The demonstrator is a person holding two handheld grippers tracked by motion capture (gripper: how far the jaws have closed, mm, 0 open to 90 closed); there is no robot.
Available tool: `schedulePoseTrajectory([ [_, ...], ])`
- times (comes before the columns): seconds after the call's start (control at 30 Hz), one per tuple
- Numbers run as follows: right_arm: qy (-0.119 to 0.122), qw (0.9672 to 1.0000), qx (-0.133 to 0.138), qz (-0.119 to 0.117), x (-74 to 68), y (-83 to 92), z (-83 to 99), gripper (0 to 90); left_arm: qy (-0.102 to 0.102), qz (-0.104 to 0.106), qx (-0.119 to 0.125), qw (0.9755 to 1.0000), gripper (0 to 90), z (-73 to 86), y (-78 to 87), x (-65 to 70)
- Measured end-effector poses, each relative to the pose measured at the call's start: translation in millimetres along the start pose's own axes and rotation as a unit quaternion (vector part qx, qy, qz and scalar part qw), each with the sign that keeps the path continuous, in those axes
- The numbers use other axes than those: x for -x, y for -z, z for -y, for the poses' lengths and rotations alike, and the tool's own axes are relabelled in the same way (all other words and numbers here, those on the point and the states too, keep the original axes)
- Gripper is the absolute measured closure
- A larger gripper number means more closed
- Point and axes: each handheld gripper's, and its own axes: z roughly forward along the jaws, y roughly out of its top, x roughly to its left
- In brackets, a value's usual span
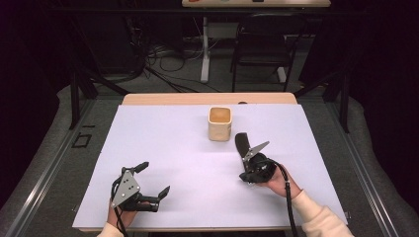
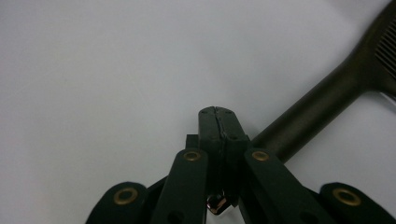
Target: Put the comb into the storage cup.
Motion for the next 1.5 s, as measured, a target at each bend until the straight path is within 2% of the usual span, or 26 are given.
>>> schedulePoseTrajectory([
  [0.63, -0.011, 0.9991, -0.019, 0.037, 9.9, 9.0, 4.6, 90.0, 0.0, 0.0, 0.0, 1.0, 0.0, 0.0, 0.1, -0.3],
  [0.87, -0.024, 0.998, -0.026, 0.052, 13.9, 12.8, 6.3, 90.0, 0.0, 0.0, 0.0, 1.0, 0.0, 0.1, 0.0, -0.5],
  [1.1, -0.037, 0.9957, -0.036, 0.077, 23.1, 21.7, 11.7, 90.0, 0.0, 0.0, -0.001, 1.0, 0.0, 0.0, 0.0, -0.4],
  [1.13, -0.044, 0.9952, -0.036, 0.08, 23.1, 22.4, 12.5, 90.0, 0.0, 0.0, -0.001, 1.0, 0.0, 0.0, 0.0, -0.4],
  [1.17, -0.038, 0.9948, -0.039, 0.085, 24.4, 22.6, 13.1, 90.0, 0.0, 0.0, -0.001, 1.0, 0.0, 0.0, -0.1, -0.4],
  [1.27, -0.043, 0.9943, -0.041, 0.089, 24.9, 23.5, 14.0, 90.0, 0.0, 0.0, -0.001, 1.0, 0.0, 0.1, 0.0, -0.5],
  [1.37, -0.042, 0.9929, -0.046, 0.101, 28.1, 26.1, 15.2, 90.0, 0.0, -0.001, -0.001, 1.0, 0.0, 0.1, 0.0, -0.6],
  [1.5, -0.042, 0.9926, -0.051, 0.102, 28.7, 26.4, 17.1, 90.0, 0.0, -0.001, 0.0, 1.0, 0.0, 0.0, 0.4, -0.4],
])
